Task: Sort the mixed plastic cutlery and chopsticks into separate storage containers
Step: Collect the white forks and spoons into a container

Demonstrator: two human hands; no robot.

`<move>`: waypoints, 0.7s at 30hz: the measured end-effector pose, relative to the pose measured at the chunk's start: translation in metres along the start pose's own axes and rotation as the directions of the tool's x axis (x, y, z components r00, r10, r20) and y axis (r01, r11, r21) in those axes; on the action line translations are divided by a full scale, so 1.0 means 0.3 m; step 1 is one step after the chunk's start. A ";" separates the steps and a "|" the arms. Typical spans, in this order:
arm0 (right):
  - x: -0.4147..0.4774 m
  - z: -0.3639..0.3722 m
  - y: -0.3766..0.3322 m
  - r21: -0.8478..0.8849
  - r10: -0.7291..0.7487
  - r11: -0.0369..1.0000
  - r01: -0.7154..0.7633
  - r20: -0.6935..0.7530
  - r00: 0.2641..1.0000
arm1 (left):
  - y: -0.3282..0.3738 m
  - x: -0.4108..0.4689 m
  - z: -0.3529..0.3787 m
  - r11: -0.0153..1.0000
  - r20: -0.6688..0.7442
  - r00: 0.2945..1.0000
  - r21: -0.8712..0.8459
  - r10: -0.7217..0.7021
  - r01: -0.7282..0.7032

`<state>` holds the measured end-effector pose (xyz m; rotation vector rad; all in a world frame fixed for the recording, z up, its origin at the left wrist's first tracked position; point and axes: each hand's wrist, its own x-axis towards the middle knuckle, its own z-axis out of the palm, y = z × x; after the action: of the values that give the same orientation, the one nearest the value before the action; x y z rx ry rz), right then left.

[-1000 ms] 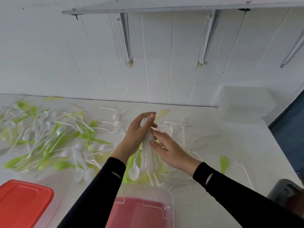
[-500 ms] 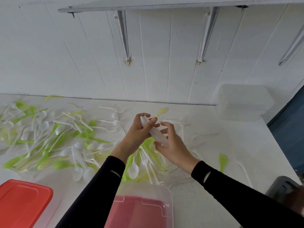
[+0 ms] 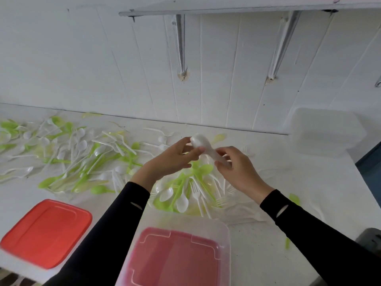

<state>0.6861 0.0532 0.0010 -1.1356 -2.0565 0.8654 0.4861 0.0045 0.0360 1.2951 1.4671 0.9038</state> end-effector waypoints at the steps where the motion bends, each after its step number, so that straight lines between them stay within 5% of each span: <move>1: 0.000 -0.014 -0.033 0.032 0.002 0.999 -0.002 -0.001 1.000 | -0.012 -0.042 -0.028 1.000 -0.011 1.000 -0.006 -0.019 0.019; 4: -0.022 -0.055 -0.152 0.160 0.030 0.985 -0.065 0.213 0.977 | -0.099 -0.180 -0.115 0.996 -0.068 0.994 0.027 -0.081 0.083; 7: -0.086 -0.049 -0.263 0.141 -0.034 0.989 -0.049 0.535 0.844 | -0.205 -0.302 -0.161 0.984 -0.052 0.986 0.062 -0.161 0.164; 11: -0.207 0.064 -0.352 -0.042 -0.230 0.930 0.365 0.710 0.666 | -0.285 -0.380 -0.133 0.969 -0.075 0.966 -0.048 -0.247 0.244; 14: -0.270 0.115 -0.388 -0.143 -0.335 0.806 0.575 0.690 0.642 | -0.285 -0.380 -0.090 0.965 -0.213 0.947 -0.151 -0.243 0.213; 17: -0.311 0.142 -0.390 -0.321 -0.188 0.739 0.592 0.746 0.640 | -0.273 -0.383 -0.062 0.978 -0.303 0.932 -0.129 -0.198 0.166; 21: -0.379 0.196 -0.326 -0.517 0.055 0.613 0.598 0.782 0.621 | -0.247 -0.389 -0.028 0.981 -0.241 0.952 -0.020 -0.190 0.191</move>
<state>0.6442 -0.1015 0.0195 -0.7476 -3.4158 0.2383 0.4558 -0.1222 -0.0110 1.0504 1.7513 0.9549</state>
